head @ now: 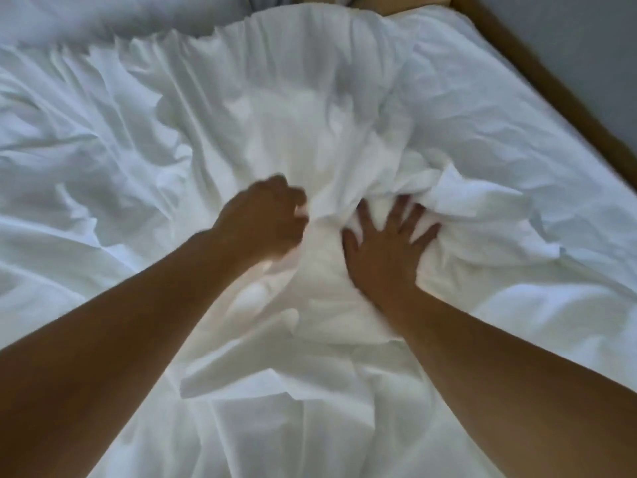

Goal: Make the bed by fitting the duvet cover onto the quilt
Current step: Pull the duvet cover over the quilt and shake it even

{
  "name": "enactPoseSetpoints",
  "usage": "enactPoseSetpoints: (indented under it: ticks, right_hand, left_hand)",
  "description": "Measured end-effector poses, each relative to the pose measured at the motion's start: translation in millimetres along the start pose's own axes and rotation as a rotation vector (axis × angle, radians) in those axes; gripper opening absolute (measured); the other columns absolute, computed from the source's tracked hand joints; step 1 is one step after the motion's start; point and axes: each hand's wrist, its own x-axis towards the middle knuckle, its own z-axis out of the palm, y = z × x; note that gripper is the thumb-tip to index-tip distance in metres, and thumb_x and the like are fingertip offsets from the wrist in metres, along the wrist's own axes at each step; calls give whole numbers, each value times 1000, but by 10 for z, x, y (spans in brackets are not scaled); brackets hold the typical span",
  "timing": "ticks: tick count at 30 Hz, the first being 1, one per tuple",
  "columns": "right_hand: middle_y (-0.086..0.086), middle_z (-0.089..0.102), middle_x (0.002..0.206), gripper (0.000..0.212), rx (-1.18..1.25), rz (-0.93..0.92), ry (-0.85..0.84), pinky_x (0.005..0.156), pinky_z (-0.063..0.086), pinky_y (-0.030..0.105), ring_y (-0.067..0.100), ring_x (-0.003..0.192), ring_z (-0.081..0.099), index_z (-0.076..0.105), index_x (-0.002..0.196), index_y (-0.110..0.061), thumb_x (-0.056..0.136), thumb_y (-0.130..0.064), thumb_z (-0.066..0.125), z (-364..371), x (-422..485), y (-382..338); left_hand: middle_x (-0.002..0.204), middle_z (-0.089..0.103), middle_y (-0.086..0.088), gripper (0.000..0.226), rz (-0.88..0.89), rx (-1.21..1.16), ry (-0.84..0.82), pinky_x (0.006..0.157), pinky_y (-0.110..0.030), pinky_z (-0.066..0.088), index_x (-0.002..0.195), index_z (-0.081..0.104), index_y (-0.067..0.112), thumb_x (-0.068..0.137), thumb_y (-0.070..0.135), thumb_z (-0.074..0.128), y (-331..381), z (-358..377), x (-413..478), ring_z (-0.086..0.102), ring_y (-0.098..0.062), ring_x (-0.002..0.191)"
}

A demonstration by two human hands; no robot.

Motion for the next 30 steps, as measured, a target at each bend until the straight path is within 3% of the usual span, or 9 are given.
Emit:
enactPoseSetpoints:
  ticks: [4,9,13,16,18,20,22,25,30]
  right_hand:
    - [12,10,167,60,-43,-173,85,119,1,63,41,152,3,25,156,-41,97,-56,26,177,51,191]
    - [15,13,166,74,48,89,32,120,-9,58,33,153,1,26,156,-33,87,-62,28,284,363,-7]
    - [20,26,161,69,-16,103,45,118,-7,62,37,152,8,38,150,-28,87,-57,35,312,438,-33]
    - [16,36,157,65,-41,54,131,120,-5,61,36,150,14,43,148,-28,88,-53,39,354,406,-8]
    - [14,35,158,67,-22,39,188,121,-1,61,35,151,16,42,150,-28,87,-50,45,401,416,-1]
    - [13,37,157,67,-12,34,230,121,4,61,35,149,19,43,150,-27,86,-47,50,452,430,-2]
    - [15,44,152,64,-1,26,276,121,7,61,36,147,24,50,146,-24,85,-44,52,506,442,4]
    - [17,50,146,60,-6,34,295,121,7,59,37,144,27,55,140,-21,85,-43,52,559,453,15]
    - [23,56,137,56,-15,72,284,120,10,57,39,137,34,60,134,-18,83,-43,52,561,457,-14]
  left_hand:
    - [158,39,-4,42,-42,-104,31,118,-36,25,147,50,27,106,28,39,-46,63,659,34,-26,145]
    - [156,41,-15,50,-187,-137,-184,111,-39,32,154,39,24,110,35,19,-126,263,1188,41,-34,140]
    - [153,43,-13,51,-121,3,-326,108,-38,36,152,42,21,101,20,37,-171,402,1390,43,-31,139]
    - [130,62,-12,42,-98,49,-50,95,-41,45,128,64,17,87,17,56,-241,317,1564,57,-35,121]
    - [125,61,-17,48,-100,210,256,97,-48,42,123,61,14,78,25,71,-373,203,1666,56,-41,115]
    - [131,53,-21,60,-119,303,310,107,-54,33,132,51,11,79,29,73,-563,203,1696,52,-44,116]
    - [129,58,-19,45,-89,297,205,110,-48,33,132,52,9,90,22,61,-712,309,1673,57,-42,113]
    - [116,66,-17,25,1,230,79,90,-41,46,117,63,12,93,15,57,-880,264,1586,63,-42,102]
    - [78,62,4,11,-61,432,-326,70,-33,56,67,58,24,76,23,66,-1320,-448,1161,63,-22,76]
